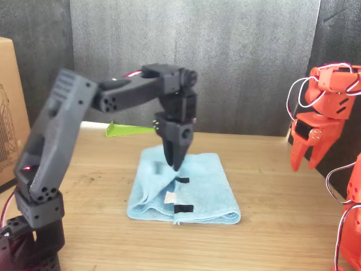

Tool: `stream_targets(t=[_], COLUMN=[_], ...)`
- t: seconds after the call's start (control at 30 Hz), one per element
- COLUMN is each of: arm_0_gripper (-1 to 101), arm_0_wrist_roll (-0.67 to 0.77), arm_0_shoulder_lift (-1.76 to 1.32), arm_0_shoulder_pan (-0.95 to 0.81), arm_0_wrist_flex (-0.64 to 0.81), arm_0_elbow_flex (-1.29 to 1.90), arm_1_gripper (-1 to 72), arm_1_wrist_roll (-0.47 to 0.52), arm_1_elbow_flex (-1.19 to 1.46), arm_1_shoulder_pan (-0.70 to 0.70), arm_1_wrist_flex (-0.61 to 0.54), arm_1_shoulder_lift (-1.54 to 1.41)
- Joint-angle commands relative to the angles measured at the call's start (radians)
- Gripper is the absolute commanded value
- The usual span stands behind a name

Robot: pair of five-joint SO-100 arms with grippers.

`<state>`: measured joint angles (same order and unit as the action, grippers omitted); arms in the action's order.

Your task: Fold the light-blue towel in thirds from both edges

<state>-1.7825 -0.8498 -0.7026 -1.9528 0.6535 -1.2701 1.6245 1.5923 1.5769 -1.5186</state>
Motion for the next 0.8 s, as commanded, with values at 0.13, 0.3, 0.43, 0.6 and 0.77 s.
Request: stream_targets(t=[0.13, 0.3, 0.43, 0.6, 0.77], arm_0_gripper=[27, 25, 24, 26, 27], arm_0_wrist_roll=[-0.051, -0.037, -0.006, -0.008, 0.026], arm_0_shoulder_lift=[-0.051, -0.196, -0.422, -0.861, -1.220], arm_0_shoulder_pan=[-0.009, -0.169, -0.430, -0.693, -0.867], arm_0_wrist_flex=[-0.112, -0.112, 0.009, 0.360, 0.647], arm_0_elbow_flex=[-0.236, -0.149, 0.112, 0.770, 1.318], arm_1_gripper=[22.5, 21.6, 21.2, 21.6, 22.0], arm_1_wrist_roll=[-0.017, -0.026, -0.032, -0.037, 0.043], arm_1_elbow_flex=[0.055, 0.098, 0.152, 0.345, 0.589], arm_1_shoulder_pan=[0.009, 0.003, 0.015, 0.012, -0.032], arm_1_wrist_flex=[-0.017, -0.048, -0.080, -0.175, -0.276], arm_1_shoulder_lift=[-0.100, -0.150, -0.236, -0.460, -0.761])
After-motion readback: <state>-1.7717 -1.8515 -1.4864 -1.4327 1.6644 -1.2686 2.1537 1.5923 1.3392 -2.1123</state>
